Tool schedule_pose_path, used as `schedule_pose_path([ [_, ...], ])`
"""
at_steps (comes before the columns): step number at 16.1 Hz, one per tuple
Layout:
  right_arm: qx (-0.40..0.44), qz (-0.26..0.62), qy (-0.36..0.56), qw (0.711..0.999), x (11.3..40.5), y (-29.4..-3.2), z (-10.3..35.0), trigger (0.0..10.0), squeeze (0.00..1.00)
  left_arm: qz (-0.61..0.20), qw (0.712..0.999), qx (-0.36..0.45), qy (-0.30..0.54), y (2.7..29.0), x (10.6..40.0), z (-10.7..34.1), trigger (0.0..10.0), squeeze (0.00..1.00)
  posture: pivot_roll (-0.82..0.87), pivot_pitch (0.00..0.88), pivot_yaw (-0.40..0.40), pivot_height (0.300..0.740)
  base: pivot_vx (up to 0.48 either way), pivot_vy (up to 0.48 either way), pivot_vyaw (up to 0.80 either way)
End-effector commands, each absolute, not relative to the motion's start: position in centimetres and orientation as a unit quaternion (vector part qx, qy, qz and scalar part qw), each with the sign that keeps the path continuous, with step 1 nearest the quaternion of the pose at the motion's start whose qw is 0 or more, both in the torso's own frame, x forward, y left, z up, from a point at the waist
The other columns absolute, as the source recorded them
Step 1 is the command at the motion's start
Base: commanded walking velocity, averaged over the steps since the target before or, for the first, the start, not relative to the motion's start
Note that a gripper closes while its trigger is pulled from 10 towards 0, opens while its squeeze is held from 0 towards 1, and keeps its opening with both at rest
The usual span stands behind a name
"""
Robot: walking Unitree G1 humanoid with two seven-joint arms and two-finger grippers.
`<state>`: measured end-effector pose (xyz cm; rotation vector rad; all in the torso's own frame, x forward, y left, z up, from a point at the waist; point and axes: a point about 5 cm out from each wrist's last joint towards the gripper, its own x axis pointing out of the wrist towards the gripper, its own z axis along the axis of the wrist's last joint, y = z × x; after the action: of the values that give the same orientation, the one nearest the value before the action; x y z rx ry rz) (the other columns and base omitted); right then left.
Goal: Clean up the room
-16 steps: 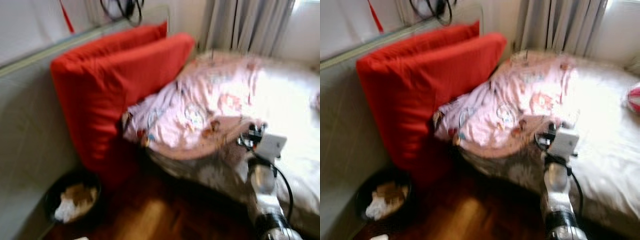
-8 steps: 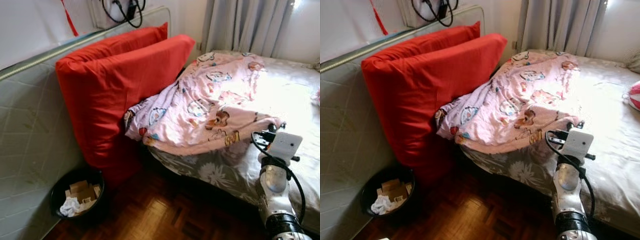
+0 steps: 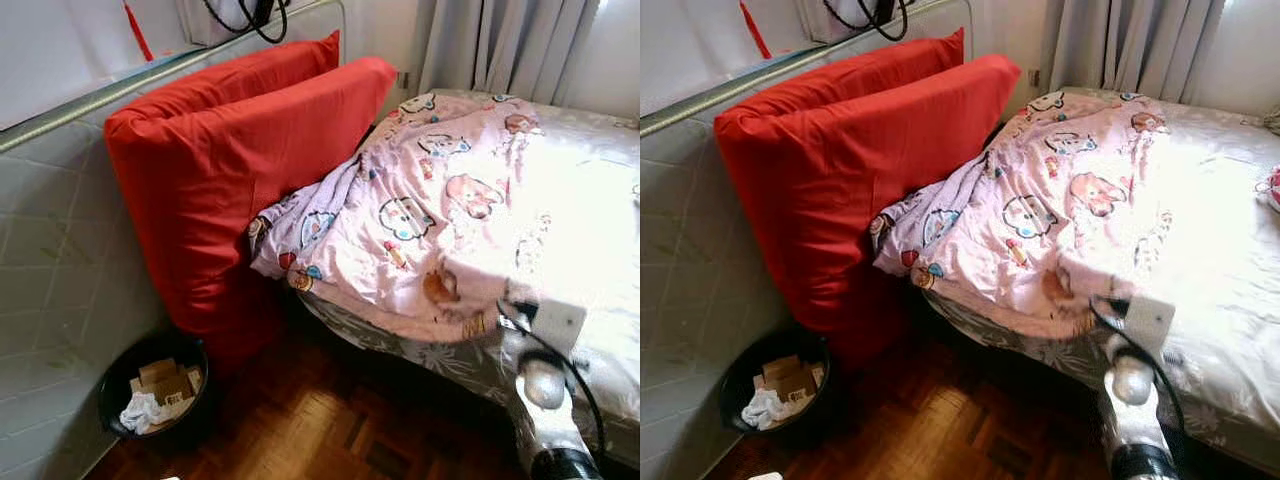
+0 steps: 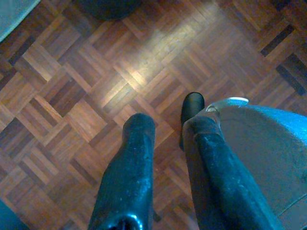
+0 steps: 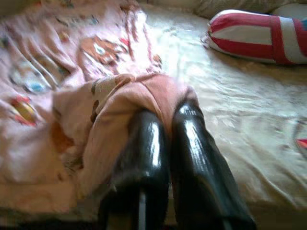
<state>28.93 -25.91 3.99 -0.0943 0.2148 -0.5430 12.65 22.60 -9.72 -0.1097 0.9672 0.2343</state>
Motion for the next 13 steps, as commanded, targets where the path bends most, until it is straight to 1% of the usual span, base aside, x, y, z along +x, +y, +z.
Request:
schedule_pose_path([
  [1, -0.059, -0.281, 0.141, 0.947, 28.1, -26.4, 2.9, 10.0, 0.00, 0.113, 0.874, -0.052, 0.470, 22.9, 12.4, -9.8, 10.0, 0.00, 0.08, 0.000, 0.043, 0.740, 0.000, 0.000, 0.00],
  [2, -0.071, -0.268, 0.209, 0.938, 26.8, -26.3, 0.7, 10.0, 0.00, 0.113, 0.874, -0.052, 0.470, 22.9, 12.5, -9.7, 10.0, 0.00, 0.08, 0.000, 0.042, 0.740, 0.000, 0.000, 0.00],
  [5, -0.082, -0.245, 0.288, 0.922, 24.6, -25.8, -2.0, 10.0, 0.00, 0.111, 0.875, -0.052, 0.469, 22.9, 12.5, -9.7, 10.0, 0.00, 0.08, 0.000, 0.042, 0.740, 0.000, 0.000, 0.00],
  [8, -0.097, -0.202, 0.356, 0.907, 22.4, -25.0, -4.4, 10.0, 0.00, 0.104, 0.875, -0.047, 0.470, 22.8, 12.6, -9.7, 10.0, 0.00, 0.07, 0.000, 0.043, 0.740, 0.000, 0.000, 0.00],
  [9, -0.139, -0.179, 0.373, 0.899, 21.7, -24.9, -4.9, 10.0, 0.00, 0.102, 0.875, -0.046, 0.470, 22.8, 12.6, -9.7, 10.0, 0.00, 0.07, 0.000, 0.043, 0.740, 0.000, 0.000, 0.00],
  [10, -0.157, -0.166, 0.389, 0.892, 21.1, -24.8, -5.3, 10.0, 0.00, 0.100, 0.876, -0.044, 0.470, 22.8, 12.6, -9.7, 10.0, 0.00, 0.07, 0.000, 0.044, 0.740, 0.000, 0.000, 0.00],
  [13, -0.152, -0.147, 0.426, 0.879, 19.9, -24.4, -6.3, 10.0, 0.00, 0.096, 0.877, -0.043, 0.469, 22.8, 12.8, -9.7, 10.0, 0.00, 0.07, 0.000, 0.041, 0.740, 0.000, 0.000, 0.00],
])
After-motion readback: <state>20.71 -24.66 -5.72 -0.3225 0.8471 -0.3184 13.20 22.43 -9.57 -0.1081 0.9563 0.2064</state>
